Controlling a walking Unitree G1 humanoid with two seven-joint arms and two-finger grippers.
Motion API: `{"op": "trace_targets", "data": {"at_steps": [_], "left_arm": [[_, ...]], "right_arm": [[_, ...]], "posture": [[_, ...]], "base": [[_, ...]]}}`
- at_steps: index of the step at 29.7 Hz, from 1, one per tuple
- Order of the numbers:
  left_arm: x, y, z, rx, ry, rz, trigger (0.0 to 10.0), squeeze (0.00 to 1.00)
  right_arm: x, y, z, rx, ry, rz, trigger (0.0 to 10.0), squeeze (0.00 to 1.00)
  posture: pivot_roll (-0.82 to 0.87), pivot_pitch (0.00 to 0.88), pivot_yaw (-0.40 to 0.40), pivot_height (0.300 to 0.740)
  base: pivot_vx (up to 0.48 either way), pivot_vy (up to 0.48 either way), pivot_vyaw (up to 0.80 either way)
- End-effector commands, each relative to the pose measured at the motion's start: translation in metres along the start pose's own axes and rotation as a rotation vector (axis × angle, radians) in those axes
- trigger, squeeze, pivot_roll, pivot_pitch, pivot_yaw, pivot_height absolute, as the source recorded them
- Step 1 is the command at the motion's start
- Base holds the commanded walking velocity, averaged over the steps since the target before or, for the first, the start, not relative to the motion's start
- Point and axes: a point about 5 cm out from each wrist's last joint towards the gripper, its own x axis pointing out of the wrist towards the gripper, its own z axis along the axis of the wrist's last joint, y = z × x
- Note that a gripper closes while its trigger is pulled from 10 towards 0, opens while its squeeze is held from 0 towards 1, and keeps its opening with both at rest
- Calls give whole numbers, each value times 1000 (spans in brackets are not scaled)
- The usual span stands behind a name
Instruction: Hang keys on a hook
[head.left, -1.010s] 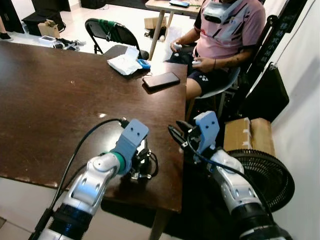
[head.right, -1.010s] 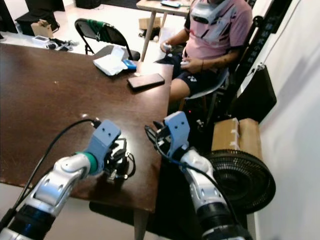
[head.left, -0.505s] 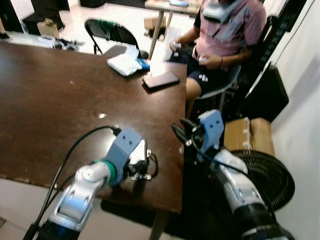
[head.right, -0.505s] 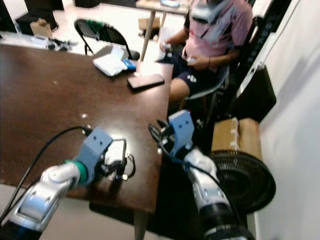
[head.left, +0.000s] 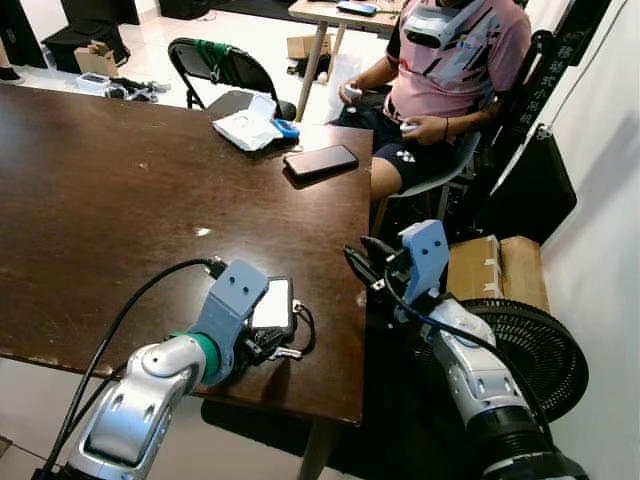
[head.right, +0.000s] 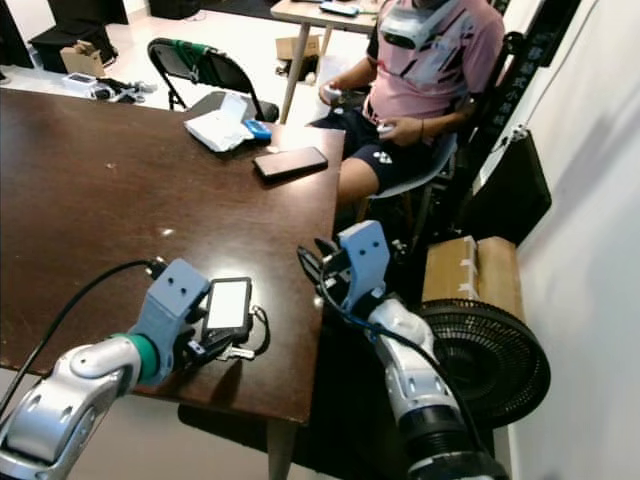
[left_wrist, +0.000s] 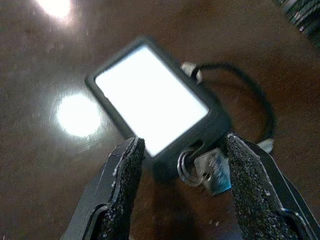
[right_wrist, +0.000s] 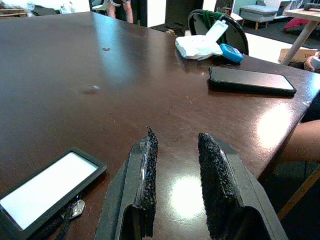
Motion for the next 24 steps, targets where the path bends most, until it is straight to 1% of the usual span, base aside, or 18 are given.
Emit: {"op": "trace_targets", "data": {"at_steps": [1,3,4,5,6,7,8,9,11,12,13,14,15,17,18,22,23,24], "left_arm": [[-1,0,-15,-4,71,15,9333,0],[-1,0,-15,-4,71,15,9333,0],[-3,1,-17,-8,83,18,8588,0],[-3,1,-17,-8,83,18,8588,0],[-5,2,-19,-11,92,18,7529,0],[-7,4,-21,-12,100,19,6039,0],[-7,4,-21,-12,100,19,6039,0],[-9,5,-24,-12,111,23,4941,0],[-10,6,-26,-10,117,26,4941,0],[-10,6,-28,-11,121,28,4353,0],[-10,6,-28,-11,121,28,4353,0],[-11,6,-29,-12,123,29,2510,0],[-11,6,-29,-12,123,29,2510,0],[-13,5,-31,-15,126,32,627,0],[-14,5,-31,-17,127,32,0,0],[-14,5,-31,-21,128,35,0,0],[-15,5,-31,-25,129,41,2549,0],[-15,5,-31,-25,129,41,2549,0]], "right_arm": [[-3,1,-1,2,-3,2,10000,0],[-3,1,-1,2,-3,2,10000,0],[-3,0,-1,2,-4,2,10000,0],[-3,0,-1,2,-4,2,10000,0],[-3,0,-1,2,-4,2,10000,0],[-3,0,-1,2,-5,2,10000,0],[-3,0,-1,2,-5,2,10000,0],[-3,0,-1,2,-5,3,10000,0],[-3,0,-1,2,-5,4,10000,0],[-3,0,-1,3,-5,4,10000,0],[-3,0,-1,3,-5,4,10000,0],[-4,0,-1,2,-4,5,10000,0],[-4,0,-1,2,-4,5,10000,0],[-3,0,-1,0,-4,5,10000,0],[-3,0,-1,-1,-4,5,10000,0],[-3,0,-1,-1,-5,4,10000,0],[-3,-1,-1,-1,-5,4,10000,0],[-3,-1,-1,-1,-5,4,10000,0]], "posture": [[93,126,61,740],[93,126,61,740],[92,126,62,740],[92,126,62,740],[94,125,62,740],[94,124,61,740],[94,124,61,740],[94,123,61,740],[94,121,61,740],[94,120,60,740],[94,120,60,740],[94,118,59,740],[94,118,59,740],[95,116,58,740],[95,116,58,740],[94,113,57,740],[94,113,57,740],[94,113,57,740]], "base": [[0,0,0],[0,0,0],[0,0,0],[0,0,0],[0,0,0],[0,0,0],[0,0,0],[0,0,0],[0,0,0],[0,0,0],[0,0,0],[0,0,0],[0,0,0],[0,0,0],[0,0,0],[0,0,0],[0,0,0],[0,0,0]]}}
